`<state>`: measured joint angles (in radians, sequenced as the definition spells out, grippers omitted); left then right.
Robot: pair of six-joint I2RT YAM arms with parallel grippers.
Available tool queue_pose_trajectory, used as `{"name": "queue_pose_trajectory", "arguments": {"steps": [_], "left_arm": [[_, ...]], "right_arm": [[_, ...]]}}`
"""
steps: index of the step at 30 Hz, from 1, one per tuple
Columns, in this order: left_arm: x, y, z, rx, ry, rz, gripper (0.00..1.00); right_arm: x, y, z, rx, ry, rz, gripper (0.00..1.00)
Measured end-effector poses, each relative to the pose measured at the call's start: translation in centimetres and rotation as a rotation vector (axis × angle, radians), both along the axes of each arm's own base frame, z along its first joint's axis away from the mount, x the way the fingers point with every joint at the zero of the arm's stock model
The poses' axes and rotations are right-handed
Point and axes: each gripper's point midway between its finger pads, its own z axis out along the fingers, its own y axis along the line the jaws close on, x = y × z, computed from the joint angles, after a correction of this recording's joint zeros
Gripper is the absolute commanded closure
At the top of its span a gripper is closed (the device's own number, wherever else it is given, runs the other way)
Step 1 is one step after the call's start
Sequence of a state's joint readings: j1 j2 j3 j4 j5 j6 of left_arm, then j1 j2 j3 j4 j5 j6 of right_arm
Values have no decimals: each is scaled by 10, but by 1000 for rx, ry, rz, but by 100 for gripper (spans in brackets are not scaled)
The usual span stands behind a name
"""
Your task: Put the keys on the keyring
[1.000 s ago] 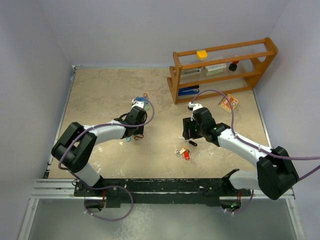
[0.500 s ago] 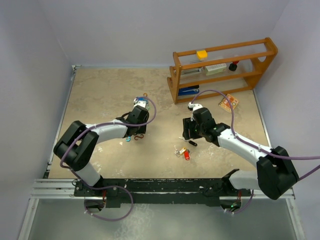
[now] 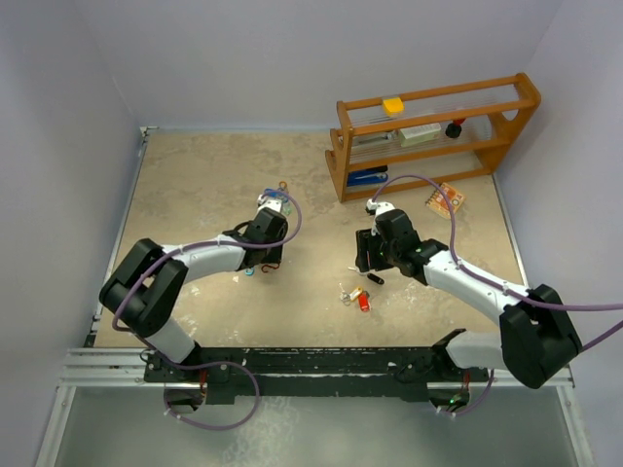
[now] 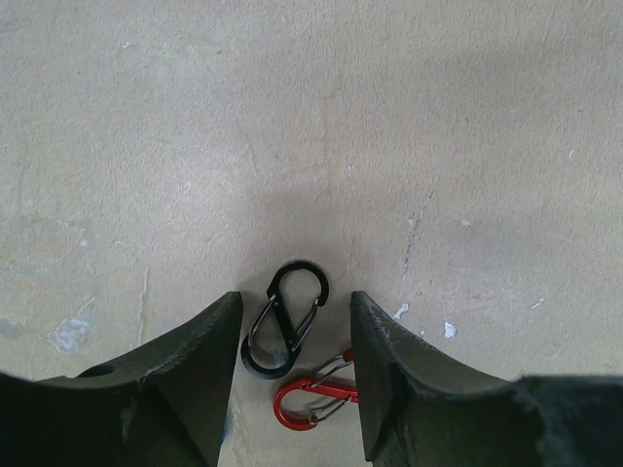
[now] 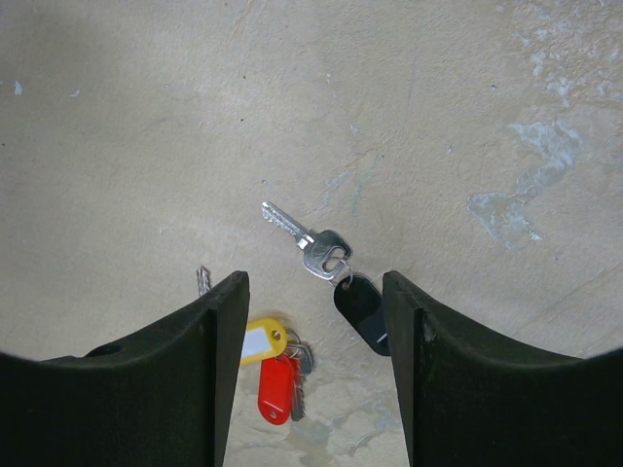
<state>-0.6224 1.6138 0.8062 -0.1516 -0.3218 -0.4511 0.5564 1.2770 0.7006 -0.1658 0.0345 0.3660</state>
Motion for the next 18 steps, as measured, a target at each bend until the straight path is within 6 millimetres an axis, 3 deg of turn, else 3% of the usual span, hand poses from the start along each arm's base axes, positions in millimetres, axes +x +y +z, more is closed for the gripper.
{"name": "queue_pose_trajectory", "arguments": {"steps": [11,13,15,18], "left_arm": [[-4,3,-1,-2,-2,1,64],[-4,3,-1,-3,-3,1,70],[-4,3,-1,-2,-3,1,84],[-4,3,-1,0,-3,2,90]], "right_arm": [[0,0,0,0,0,0,40],[0,0,0,0,-1,0,40],[0,0,0,1,-1,0,40],[0,0,0,1,-2,0,40]]}}
